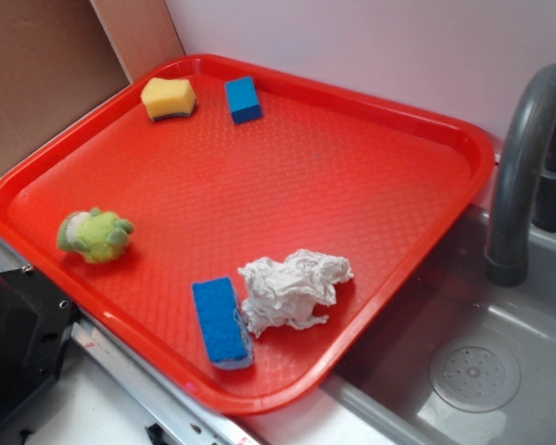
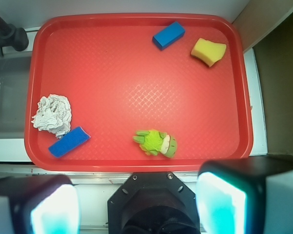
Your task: Grab the blue block.
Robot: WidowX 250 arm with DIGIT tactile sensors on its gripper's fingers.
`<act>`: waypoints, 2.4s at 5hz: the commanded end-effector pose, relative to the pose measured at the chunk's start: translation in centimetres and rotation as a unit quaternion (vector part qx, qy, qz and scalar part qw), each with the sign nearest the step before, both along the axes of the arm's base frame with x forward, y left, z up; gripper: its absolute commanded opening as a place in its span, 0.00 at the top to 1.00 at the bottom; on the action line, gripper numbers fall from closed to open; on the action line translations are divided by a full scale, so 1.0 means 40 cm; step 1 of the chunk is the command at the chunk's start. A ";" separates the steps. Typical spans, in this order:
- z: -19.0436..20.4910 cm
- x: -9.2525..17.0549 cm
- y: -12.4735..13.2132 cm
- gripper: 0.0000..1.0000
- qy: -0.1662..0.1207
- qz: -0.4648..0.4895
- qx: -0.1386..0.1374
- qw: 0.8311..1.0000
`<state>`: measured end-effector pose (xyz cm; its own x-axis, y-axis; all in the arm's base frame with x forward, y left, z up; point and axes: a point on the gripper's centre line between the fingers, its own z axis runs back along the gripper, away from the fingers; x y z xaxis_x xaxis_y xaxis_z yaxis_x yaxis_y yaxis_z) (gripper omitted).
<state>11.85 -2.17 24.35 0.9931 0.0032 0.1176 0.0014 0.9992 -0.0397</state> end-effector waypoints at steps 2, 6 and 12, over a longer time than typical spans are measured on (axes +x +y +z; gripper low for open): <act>-0.022 0.042 0.015 0.00 -0.019 0.110 -0.078 0.991; -0.246 0.347 0.118 0.00 -0.120 0.375 0.019 0.919; -0.506 0.552 0.222 0.00 -0.101 0.442 0.064 0.889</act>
